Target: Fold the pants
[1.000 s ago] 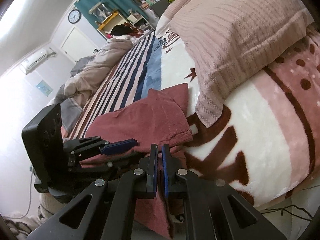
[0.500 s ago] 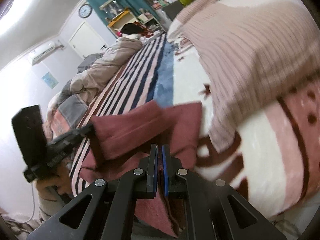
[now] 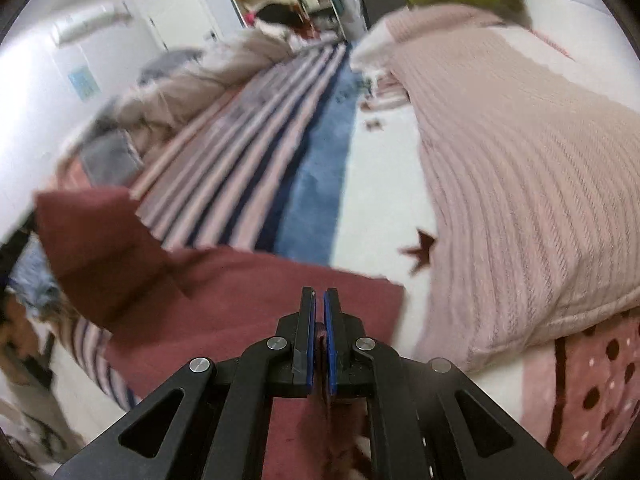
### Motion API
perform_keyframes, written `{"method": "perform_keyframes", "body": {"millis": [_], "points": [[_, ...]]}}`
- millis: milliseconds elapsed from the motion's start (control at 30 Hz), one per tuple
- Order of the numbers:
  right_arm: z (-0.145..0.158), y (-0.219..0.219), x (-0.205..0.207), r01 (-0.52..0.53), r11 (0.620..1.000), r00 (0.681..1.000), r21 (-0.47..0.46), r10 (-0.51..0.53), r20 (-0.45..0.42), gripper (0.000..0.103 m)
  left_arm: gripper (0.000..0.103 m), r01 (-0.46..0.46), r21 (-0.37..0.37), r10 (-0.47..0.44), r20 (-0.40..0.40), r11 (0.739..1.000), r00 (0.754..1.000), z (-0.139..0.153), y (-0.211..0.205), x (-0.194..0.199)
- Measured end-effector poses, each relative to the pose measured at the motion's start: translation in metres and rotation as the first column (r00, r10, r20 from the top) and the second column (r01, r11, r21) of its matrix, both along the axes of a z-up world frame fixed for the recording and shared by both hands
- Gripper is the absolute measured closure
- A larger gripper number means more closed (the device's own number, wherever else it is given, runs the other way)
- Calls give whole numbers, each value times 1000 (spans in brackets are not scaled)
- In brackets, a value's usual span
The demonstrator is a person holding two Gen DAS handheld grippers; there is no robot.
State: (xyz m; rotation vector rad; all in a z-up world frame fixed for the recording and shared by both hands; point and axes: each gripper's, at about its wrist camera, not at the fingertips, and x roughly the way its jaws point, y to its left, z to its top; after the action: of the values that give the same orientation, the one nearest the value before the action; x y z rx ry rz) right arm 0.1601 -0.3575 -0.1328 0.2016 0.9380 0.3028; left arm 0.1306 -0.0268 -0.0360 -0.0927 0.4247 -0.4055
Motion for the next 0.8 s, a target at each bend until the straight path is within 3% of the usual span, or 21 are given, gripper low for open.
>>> {"method": "perform_keyframes", "body": {"millis": [100, 133, 167, 233, 333, 400, 500, 700, 800], "points": [[-17, -4, 2, -8, 1000, 995, 12, 9, -97, 99, 102, 3, -5, -3, 4, 1000, 1000, 0, 5, -1], [-14, -4, 1, -6, 1000, 996, 5, 7, -93, 90, 102, 1, -1, -1, 8, 1000, 1000, 0, 5, 0], [-7, -3, 1, -14, 1000, 998, -2, 14, -68, 70, 102, 1, -3, -1, 10, 1000, 1000, 1, 7, 0], [11, 3, 4, -44, 999, 999, -13, 44, -5, 60, 102, -7, -10, 7, 18, 1000, 1000, 2, 9, 0], [26, 25, 19, -167, 986, 986, 18, 166, 27, 60, 102, -29, -22, 29, 31, 999, 999, 3, 17, -1], [20, 52, 32, -311, 950, 950, 24, 312, -16, 60, 102, -40, -24, 41, 33, 999, 999, 3, 22, -2], [-3, 96, 43, -492, 870, 867, -1, 490, -95, 60, 102, -55, -24, 55, 31, 998, 998, 1, 29, -3], [-36, 137, 42, -650, 759, 739, 21, 639, -211, 68, 102, -64, -25, 65, 23, 998, 998, -3, 40, -4], [-36, 144, 32, -691, 722, 707, -17, 671, -224, 85, 102, -52, -33, 53, 19, 998, 998, -5, 42, -2]]}}
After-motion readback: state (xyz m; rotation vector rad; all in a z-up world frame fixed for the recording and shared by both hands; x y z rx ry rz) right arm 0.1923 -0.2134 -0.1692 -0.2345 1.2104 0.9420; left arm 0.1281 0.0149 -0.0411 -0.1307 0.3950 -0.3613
